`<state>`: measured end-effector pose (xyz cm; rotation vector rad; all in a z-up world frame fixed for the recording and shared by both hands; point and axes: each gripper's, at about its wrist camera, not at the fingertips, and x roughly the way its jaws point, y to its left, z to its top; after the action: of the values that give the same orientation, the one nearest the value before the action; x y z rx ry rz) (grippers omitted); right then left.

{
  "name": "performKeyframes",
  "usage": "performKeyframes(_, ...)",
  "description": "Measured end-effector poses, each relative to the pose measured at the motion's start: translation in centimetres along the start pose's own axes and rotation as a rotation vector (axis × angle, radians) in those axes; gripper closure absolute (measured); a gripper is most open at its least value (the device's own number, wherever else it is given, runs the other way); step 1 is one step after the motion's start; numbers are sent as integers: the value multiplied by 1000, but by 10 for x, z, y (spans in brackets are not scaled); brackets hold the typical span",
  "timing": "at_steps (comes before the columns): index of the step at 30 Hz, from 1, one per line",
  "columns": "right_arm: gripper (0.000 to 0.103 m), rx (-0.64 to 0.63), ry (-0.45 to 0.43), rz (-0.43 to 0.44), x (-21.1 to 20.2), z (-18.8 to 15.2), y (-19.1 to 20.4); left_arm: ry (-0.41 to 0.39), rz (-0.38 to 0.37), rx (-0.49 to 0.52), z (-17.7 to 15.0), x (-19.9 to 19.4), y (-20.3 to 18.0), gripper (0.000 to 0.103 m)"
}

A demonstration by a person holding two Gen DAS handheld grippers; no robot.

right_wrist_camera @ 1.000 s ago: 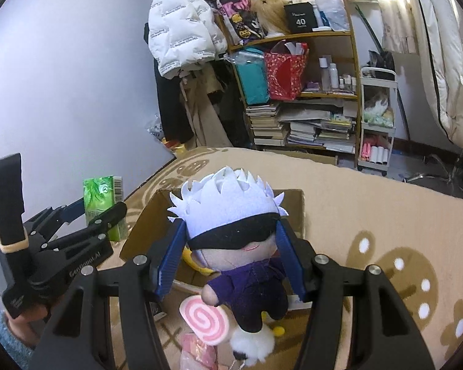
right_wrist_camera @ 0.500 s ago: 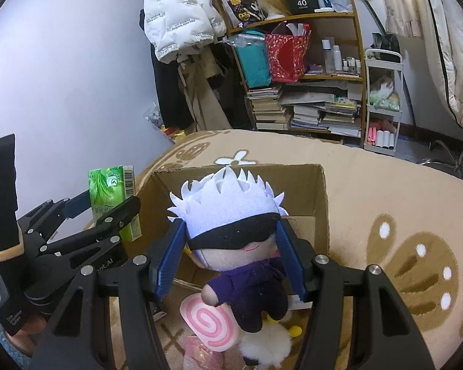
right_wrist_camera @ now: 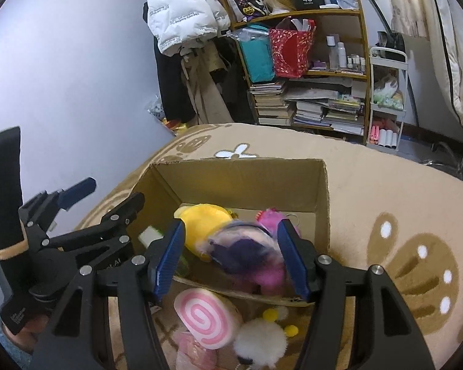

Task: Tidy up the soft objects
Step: 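Carry the doll and green pack into the box and open both grippers, then lower the right gripper onto the pink wrapped packet and close on it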

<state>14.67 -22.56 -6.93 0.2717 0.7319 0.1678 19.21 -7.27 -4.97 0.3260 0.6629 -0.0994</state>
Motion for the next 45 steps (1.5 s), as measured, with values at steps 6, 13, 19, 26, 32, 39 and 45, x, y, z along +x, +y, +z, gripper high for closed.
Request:
performKeyframes(6, 24, 16, 1, -7, -10, -3, -3, 8, -9, 0, 0, -4, 3, 14)
performKeyframes(13, 2, 28, 12, -36, -24, -8, -5, 13, -35, -8, 1, -14, 8, 4)
performKeyframes(19, 0, 54, 35, -47, -30, -11, -5, 31, -35, -3, -4, -22, 16, 1)
performKeyframes(26, 0, 13, 54, -80, -39, -24, 7, 90, -46, 20, -14, -32, 23, 0)
performKeyframes(32, 0, 8, 96, -49, -40, -33, 19, 212, -77, 4, -33, -21, 29, 0)
performKeyframes(39, 0, 17, 168, -23, -27, -54, 24, 364, -121, -14, -52, 6, 30, 0)
performKeyframes(45, 0, 6, 210, -10, -21, -68, 25, 463, -145, -49, -65, 25, 31, 0)
